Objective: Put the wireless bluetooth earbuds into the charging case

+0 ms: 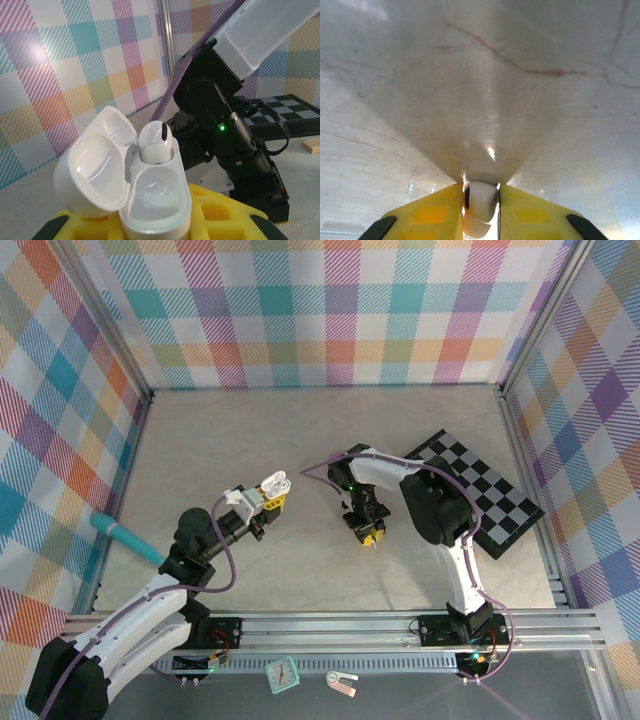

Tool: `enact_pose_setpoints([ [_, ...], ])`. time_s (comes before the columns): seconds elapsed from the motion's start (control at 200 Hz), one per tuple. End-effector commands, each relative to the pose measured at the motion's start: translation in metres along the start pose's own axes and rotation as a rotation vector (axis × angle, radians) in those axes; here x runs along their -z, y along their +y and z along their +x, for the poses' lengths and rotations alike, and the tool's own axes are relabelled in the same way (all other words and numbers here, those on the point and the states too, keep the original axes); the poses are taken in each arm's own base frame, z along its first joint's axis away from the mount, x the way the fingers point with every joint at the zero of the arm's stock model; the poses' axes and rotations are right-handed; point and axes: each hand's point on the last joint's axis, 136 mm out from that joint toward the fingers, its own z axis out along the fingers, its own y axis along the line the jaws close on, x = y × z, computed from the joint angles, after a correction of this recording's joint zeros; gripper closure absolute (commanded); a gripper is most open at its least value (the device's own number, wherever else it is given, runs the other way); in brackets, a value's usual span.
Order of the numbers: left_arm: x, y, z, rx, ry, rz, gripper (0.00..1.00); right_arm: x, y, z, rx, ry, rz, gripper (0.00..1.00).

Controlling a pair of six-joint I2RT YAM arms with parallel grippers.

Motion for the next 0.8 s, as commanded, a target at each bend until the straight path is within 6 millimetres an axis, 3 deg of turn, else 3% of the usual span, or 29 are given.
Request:
enact_pose_setpoints([
  [0.0, -0.004, -0.005, -0.013, -0.027, -0.031, 0.04, 0.94, 0.02, -0.003, -0.009, -0.028, -0.143, 0.001, 0.78],
  [0.22, -0.015, -0.008, -0.005, -0.009, -0.008, 0.072, 0.93, 0.061, -0.007, -0.017, -0.062, -0.393, -0.007, 0.8],
  [0.385, -0.024, -0.015, 0.001, 0.003, 0.011, 0.103, 0.94, 0.104, -0.006, -0.018, -0.045, -0.616, -0.042, 0.8],
  [0.58, -0.039, -0.031, 0.01, 0.016, 0.038, 0.168, 0.94, 0.153, 0.003, -0.011, 0.019, -0.824, -0.103, 0.81],
  [0.795, -0.061, -0.05, 0.018, 0.023, 0.065, 0.236, 0.94, 0.193, 0.017, 0.005, 0.111, -0.987, -0.18, 0.8],
])
